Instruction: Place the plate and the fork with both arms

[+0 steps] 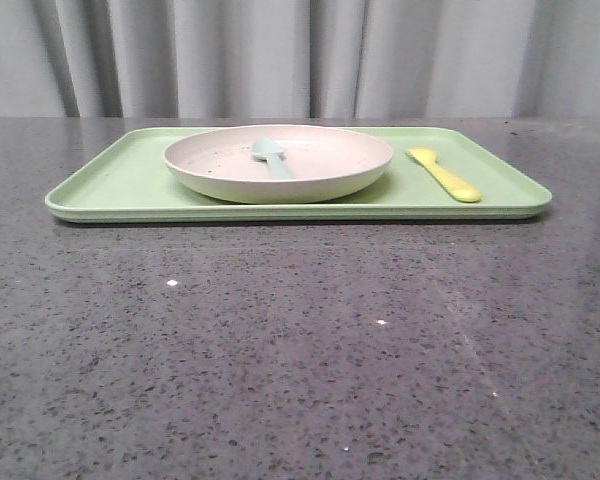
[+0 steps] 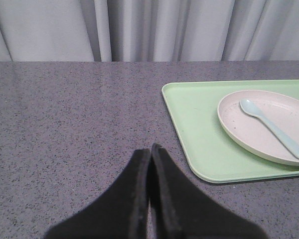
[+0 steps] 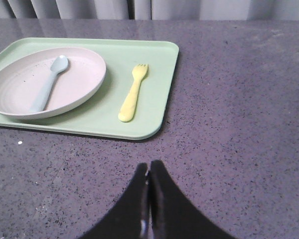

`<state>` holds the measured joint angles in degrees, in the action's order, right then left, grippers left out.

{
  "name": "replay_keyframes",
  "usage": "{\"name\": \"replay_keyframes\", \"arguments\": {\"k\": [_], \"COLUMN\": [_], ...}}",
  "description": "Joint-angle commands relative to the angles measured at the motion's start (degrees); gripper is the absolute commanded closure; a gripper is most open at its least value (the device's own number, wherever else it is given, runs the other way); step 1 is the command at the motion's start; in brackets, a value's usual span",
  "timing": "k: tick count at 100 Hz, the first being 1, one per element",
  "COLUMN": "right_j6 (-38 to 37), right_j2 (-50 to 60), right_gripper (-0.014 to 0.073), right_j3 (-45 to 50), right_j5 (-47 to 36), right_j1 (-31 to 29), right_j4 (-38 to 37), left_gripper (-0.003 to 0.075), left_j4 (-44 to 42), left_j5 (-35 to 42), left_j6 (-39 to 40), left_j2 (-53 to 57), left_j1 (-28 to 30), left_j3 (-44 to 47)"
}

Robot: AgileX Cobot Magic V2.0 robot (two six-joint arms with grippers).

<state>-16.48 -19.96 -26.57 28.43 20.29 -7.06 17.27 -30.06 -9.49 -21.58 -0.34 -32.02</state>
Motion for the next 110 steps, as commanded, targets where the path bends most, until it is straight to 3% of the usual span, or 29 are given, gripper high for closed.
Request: {"name": "replay_keyframes", "arguments": {"k": [1,19,110], "right_j6": [-0.16,-0.16,-0.16], "right_j2": [1.72,4.34,4.42], "right_gripper": [0.0662,0.0662,0.0662], "right_j3": [-0.81,-0.52,-0.52], "right_j5": [-5.68,-6.24,-6.59], "right_j1": [-0.14,-0.14,-0.14], "right_j4": [-1.46,-4.32,-4.40], "left_gripper": [0.0741,0.0741,0.0741], "left_j4": [0.46,0.46,0.46], "left_j5": [4.53,4.53,4.53], "left_j6": [0.40,0.40,0.40], "left_j2": [1.64,4.64,4.64], "left_j1": [0.00,0.00,0.00], "left_j3": [-0.19,2.01,2.01]}}
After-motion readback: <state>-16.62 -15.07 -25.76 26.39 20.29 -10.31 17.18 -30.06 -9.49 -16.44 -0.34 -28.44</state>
